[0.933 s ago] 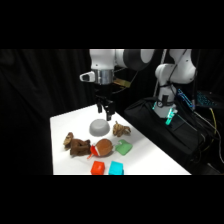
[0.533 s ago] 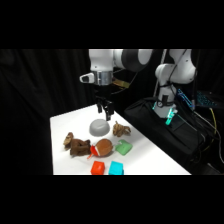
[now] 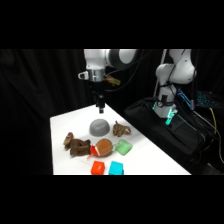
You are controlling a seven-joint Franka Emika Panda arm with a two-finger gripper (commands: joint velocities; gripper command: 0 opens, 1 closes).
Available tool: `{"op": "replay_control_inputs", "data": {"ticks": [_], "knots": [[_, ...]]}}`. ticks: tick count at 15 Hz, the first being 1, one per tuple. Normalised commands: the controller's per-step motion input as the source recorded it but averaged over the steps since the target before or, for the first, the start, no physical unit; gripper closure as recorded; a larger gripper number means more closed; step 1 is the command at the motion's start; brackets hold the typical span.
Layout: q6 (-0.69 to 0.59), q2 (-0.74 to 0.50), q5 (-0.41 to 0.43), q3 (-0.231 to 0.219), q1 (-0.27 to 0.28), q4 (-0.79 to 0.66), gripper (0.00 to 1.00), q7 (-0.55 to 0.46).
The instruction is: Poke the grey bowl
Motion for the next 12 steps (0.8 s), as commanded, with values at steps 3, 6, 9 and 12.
{"op": "replay_control_inputs", "data": {"ticks": [3,6,9,12], "knots": [[0.08,-0.02,0.054,-0.108,-0.132,-0.04,0.00,0.03],[0.13,0.03,-0.048,-0.071,-0.080,0.00,0.25,0.15],[0.17,0.06,-0.084,-0.032,-0.033,0.02,0.49,0.20],[0.16,0.09,-0.066,-0.013,-0.017,0.04,0.88,0.18]]}}
